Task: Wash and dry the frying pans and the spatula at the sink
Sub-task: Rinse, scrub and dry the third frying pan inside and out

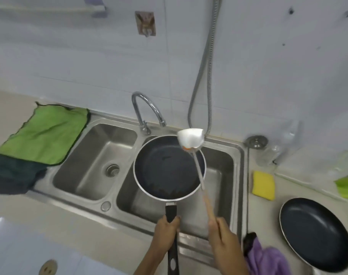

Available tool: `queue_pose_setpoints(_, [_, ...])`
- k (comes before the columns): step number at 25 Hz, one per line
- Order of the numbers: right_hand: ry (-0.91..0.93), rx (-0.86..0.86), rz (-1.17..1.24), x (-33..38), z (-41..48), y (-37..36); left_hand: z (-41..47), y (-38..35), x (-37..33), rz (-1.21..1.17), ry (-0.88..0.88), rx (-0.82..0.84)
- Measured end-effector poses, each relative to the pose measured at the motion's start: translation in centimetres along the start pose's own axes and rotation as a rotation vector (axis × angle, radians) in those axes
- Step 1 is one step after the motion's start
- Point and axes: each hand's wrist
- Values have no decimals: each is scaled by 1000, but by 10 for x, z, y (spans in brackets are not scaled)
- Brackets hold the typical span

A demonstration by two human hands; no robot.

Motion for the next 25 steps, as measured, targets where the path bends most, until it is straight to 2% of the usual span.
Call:
queue_pose_setpoints(5, [-276,-300,63,-30,-6,-44,36,37,6,18,-1,110])
queue_pose_setpoints(7, [-307,-385,-75,-45,2,-57,43,46,6,36,-32,135])
queue_pose_setpoints(8, [-317,-384,-185,-47,4,-64,46,48,8,49,-38,146])
queue_pose_setpoints(12, [-391,-142,-426,-28,25,-73,50,51,8,75,-62,179])
queue_pose_setpoints(14, [-404,-60,-439,-13,44,-71,49,51,6,66,-59,162])
queue_pose_setpoints(17, [-388,-82,-474,-8,65,-74,50,52,4,70,-78,168])
queue_pose_setpoints(21, [-421,-94,-393,-11,78,-75,50,49,1,25,-61,150])
queue_pose_setpoints(24, [-407,-41,-294,-15,80,-74,47,44,0,-26,-32,142])
queue_pose_setpoints(25, [-407,-30,-330,-16,79,-75,45,41,-1,-44,-24,142])
Point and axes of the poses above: each hand's wrist, its own z-axis towards the middle knuckle, its own y-axis out of the back of the hand, x = y × z, and after that the axes turned 9 degrees about -y, right-handed
